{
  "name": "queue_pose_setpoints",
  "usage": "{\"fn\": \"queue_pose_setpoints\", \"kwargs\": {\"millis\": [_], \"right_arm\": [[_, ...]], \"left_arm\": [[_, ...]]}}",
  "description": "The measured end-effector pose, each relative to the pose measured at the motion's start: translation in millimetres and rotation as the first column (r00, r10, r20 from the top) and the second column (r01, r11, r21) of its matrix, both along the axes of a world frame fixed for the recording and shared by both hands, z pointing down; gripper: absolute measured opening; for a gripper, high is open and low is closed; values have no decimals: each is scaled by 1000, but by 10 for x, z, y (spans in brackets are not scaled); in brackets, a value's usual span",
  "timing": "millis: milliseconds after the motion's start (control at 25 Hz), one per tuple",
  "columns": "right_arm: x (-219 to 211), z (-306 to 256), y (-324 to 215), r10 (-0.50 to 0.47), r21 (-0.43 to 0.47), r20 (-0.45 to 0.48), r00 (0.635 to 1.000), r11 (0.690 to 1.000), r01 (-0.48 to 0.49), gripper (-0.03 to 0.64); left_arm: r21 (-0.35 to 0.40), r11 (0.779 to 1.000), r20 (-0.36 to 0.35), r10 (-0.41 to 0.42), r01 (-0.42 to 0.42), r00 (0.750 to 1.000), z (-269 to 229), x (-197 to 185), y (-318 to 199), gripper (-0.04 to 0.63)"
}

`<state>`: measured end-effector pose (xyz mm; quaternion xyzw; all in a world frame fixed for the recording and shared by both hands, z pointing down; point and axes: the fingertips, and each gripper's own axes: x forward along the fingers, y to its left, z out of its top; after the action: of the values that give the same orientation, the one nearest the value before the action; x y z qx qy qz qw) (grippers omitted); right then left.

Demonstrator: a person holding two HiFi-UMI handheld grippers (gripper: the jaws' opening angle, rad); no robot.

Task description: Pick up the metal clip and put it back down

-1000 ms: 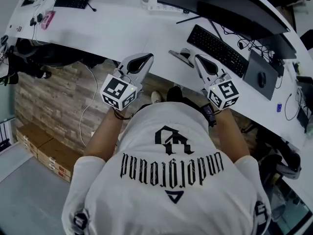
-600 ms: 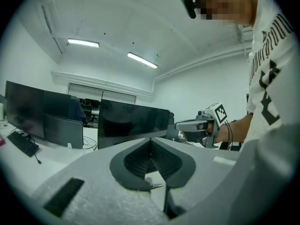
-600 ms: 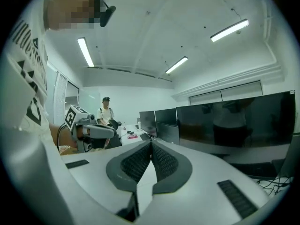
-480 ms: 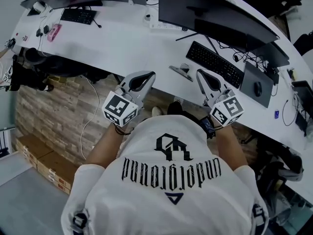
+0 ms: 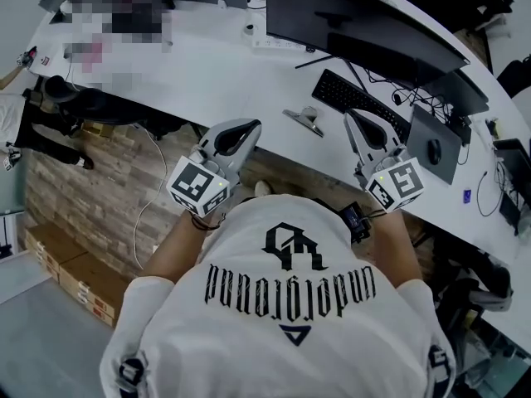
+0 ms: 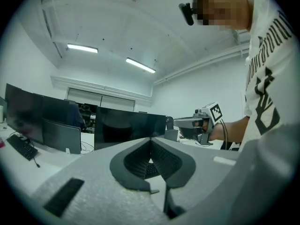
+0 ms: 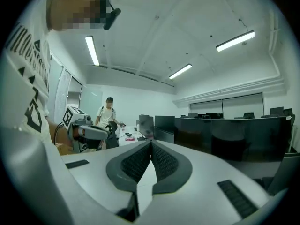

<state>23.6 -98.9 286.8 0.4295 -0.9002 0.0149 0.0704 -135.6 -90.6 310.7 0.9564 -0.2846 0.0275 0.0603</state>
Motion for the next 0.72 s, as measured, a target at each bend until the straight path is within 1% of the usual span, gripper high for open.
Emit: {"fn": "queue_pose_setpoints", "kwargs": {"millis": [200,400,720], "right_arm": [[244,-107,120,-30,17,11,999,999,30,14],[531,-51,398,-62,-3,38,997,998,62,14],[1020,67,914,-119,-27,45,992,992,120,14]], "left_arm": [[7,1000,12,-20,20,1000,-79,280,124,12],[8,999,3,-37,37,999,-132,659,322,12],[9,997,0,-77,77,997,-119,1197,802,12]]}}
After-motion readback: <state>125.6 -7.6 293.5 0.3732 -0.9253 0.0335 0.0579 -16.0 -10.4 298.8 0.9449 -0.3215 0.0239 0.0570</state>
